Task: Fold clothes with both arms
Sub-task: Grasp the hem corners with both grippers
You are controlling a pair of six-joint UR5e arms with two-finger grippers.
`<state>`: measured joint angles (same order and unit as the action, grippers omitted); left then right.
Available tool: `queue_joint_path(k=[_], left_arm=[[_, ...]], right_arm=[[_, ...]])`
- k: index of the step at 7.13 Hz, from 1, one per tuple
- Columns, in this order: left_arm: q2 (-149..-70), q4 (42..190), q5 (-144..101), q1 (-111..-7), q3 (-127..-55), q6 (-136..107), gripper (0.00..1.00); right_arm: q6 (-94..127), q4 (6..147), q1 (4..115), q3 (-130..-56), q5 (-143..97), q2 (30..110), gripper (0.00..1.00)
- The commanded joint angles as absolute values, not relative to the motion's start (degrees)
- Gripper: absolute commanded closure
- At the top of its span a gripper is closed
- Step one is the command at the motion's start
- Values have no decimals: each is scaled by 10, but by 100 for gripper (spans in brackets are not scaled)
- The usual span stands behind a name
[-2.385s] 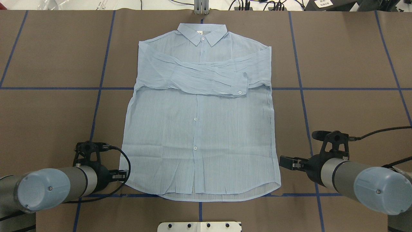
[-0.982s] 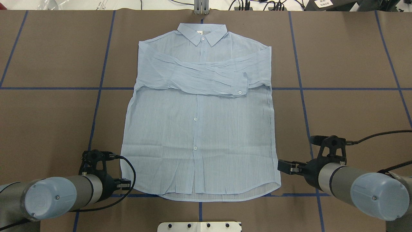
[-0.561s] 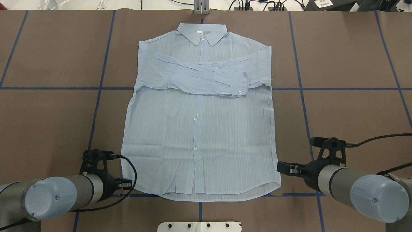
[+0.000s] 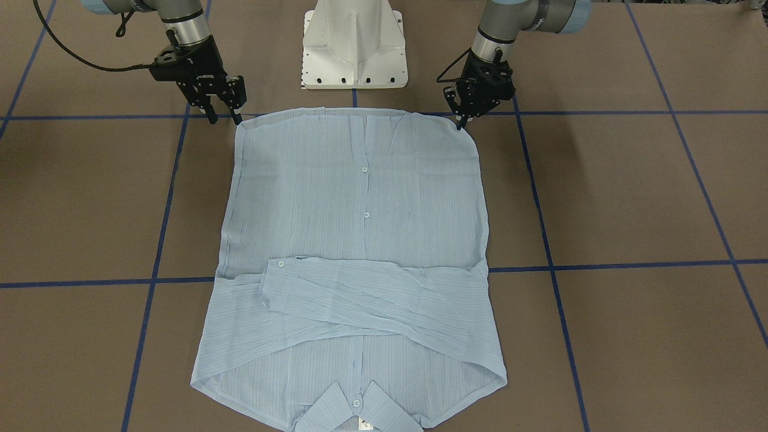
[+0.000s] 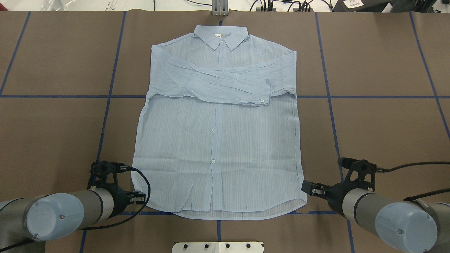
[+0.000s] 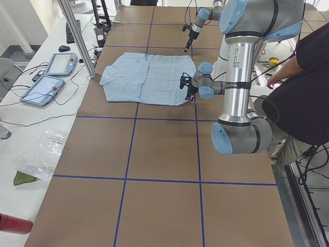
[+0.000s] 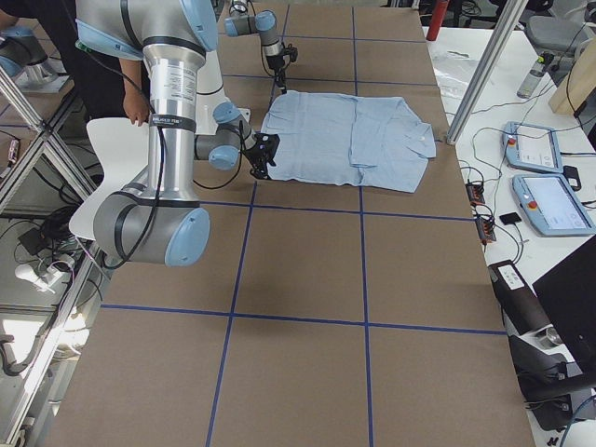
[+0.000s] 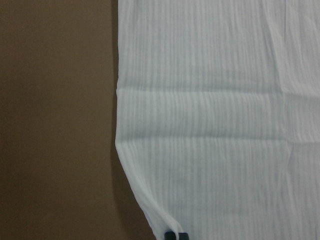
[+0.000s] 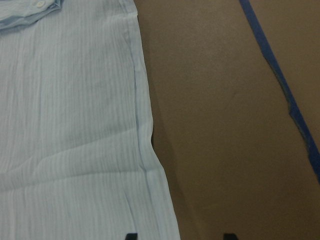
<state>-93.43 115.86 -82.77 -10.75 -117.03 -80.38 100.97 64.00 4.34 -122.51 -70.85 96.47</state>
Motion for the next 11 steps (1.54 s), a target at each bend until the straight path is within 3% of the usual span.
queue_joint_path(k=[1,7,8,9,11], left_arm=[[-941,1158,-802,-107,-1171,-803,100],[-939,1158,-800,-109,-1171,-803,100],[-938,1158,-800,-108,-1172,-803,100],[-938,1158,-800,-108,-1171,-803,100],[-937,1158,-796,-108,-1171,-803,100]], right_arm=[[1023,640,16,-1198,-672,948,41],[1030,649,-22,-1178,-627,934,60],[1029,649,-22,-1178,-627,934,70],[1028,649,-21,-1178,-627,934,98],[1028,648,-19,-1178,-625,939,100]])
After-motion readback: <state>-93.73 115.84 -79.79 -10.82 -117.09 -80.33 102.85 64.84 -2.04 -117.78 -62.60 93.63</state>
